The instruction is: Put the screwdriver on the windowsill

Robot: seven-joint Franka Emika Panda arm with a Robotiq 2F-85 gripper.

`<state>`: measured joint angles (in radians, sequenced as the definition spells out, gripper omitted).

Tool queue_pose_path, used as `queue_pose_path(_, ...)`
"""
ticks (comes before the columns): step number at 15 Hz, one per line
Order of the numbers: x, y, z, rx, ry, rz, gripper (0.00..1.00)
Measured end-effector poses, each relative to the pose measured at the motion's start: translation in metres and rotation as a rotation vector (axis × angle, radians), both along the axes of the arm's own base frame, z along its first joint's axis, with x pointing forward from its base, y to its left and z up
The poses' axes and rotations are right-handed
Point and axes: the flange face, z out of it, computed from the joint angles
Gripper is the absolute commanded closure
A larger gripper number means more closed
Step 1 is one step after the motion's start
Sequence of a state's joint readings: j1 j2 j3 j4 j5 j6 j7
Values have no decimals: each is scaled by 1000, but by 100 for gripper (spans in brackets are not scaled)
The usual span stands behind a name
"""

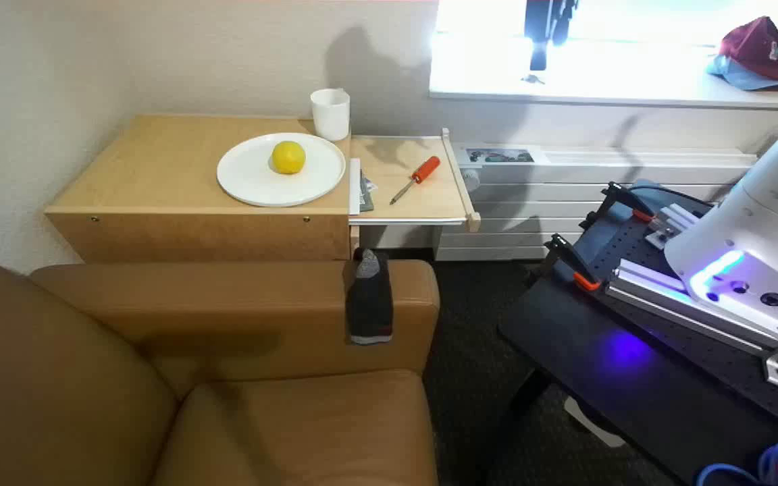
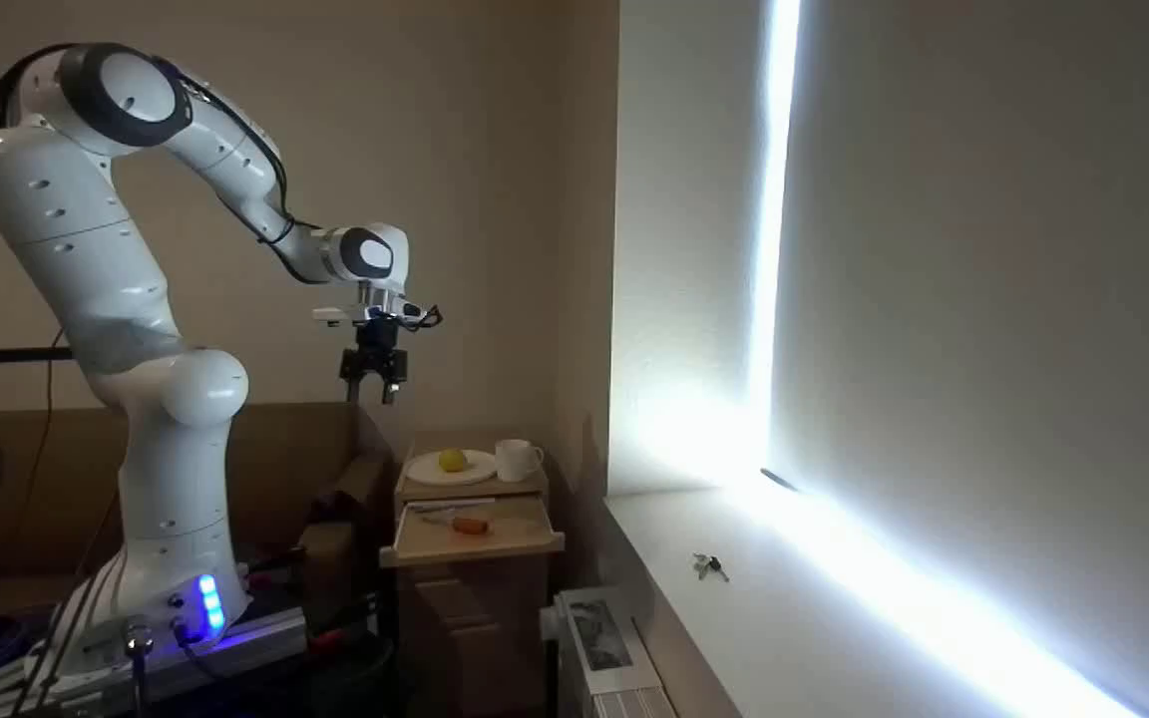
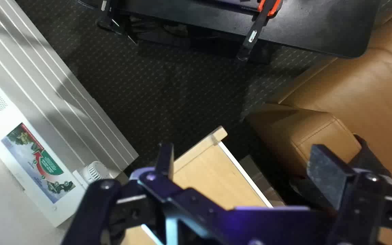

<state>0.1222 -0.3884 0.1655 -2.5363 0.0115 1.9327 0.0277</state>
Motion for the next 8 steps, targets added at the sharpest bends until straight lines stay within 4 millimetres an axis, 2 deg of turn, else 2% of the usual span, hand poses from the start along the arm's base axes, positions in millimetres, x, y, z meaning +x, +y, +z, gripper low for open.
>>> queue_pose_path(8, 4, 3, -2, -4, 1, -34, 0)
